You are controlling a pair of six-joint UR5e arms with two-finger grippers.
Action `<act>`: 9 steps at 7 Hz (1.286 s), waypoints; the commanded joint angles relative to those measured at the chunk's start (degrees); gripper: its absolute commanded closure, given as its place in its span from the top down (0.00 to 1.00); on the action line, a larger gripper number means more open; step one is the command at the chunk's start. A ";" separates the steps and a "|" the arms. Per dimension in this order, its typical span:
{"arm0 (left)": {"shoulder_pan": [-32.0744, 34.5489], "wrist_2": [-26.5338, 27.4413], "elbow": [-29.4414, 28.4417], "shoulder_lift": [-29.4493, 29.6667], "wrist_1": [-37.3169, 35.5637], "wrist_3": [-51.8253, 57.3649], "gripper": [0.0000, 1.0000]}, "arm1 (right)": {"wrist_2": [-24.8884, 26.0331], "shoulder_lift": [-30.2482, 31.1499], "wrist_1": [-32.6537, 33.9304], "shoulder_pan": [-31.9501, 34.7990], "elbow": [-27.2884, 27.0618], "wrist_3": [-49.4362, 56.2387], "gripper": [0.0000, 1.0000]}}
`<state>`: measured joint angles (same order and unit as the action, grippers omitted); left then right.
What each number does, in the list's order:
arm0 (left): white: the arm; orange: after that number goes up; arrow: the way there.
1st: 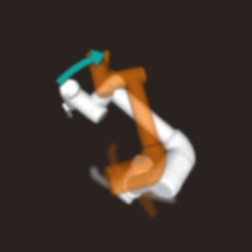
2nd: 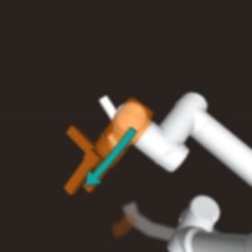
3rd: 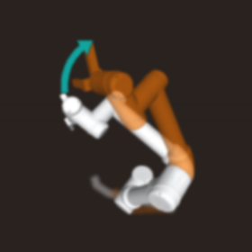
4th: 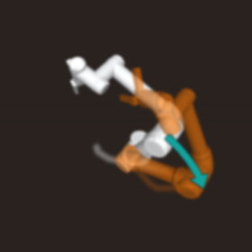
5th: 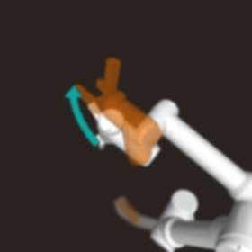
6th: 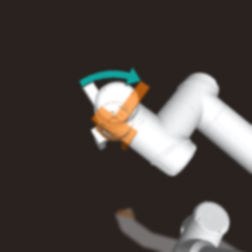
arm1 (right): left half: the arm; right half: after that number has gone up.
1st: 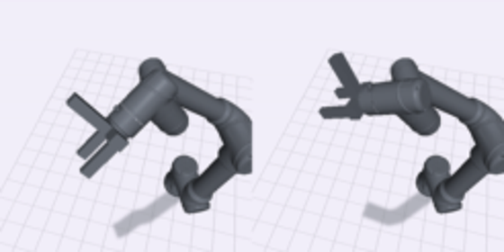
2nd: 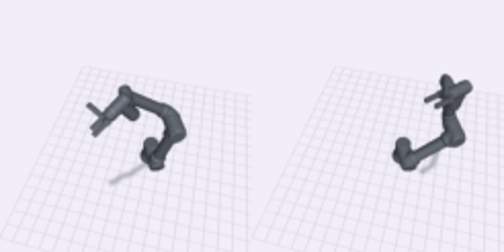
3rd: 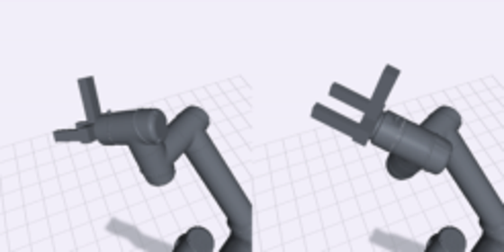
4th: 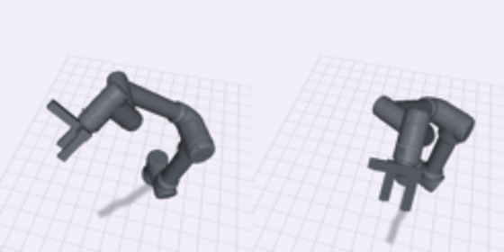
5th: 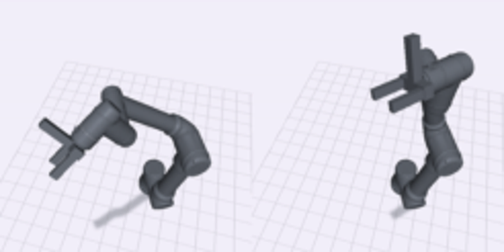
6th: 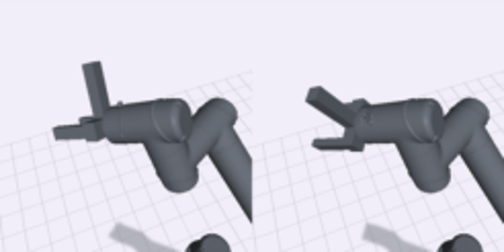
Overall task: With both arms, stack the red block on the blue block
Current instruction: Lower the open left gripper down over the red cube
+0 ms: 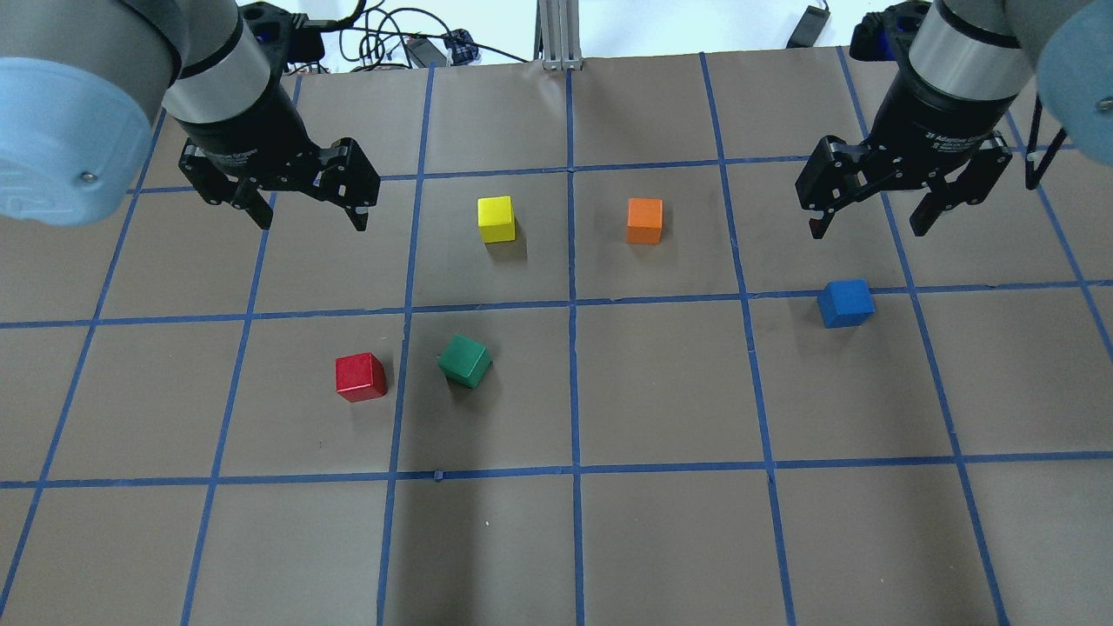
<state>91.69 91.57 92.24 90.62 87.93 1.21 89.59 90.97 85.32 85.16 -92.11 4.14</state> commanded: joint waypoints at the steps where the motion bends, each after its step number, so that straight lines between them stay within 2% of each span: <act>1: -1.33 0.01 7.04 -0.18 -1.09 -0.07 1.00 | -0.03 0.00 0.19 0.00 0.09 0.07 1.00; 3: -5.99 -0.51 17.05 2.62 -14.12 -0.07 1.00 | 0.06 0.00 0.11 0.00 0.00 -0.01 1.00; 4: -6.00 -0.34 22.15 2.46 -19.32 0.28 1.00 | 0.06 -0.09 0.54 -0.09 0.09 -0.01 1.00; 6: -6.44 -0.43 32.70 4.81 -35.02 -0.32 1.00 | -0.03 -0.18 0.81 -0.09 0.09 -0.10 1.00; 7: -6.44 -0.43 34.57 7.18 -40.50 -0.33 1.00 | -0.03 -0.18 0.81 -0.09 0.09 -0.10 1.00; 9: -6.44 -0.34 35.81 10.79 -44.66 -0.25 1.00 | -0.03 -0.09 0.55 -0.09 0.09 -0.19 1.00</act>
<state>85.27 91.12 126.78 99.09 46.83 0.85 89.61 90.84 85.99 85.08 -92.03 3.99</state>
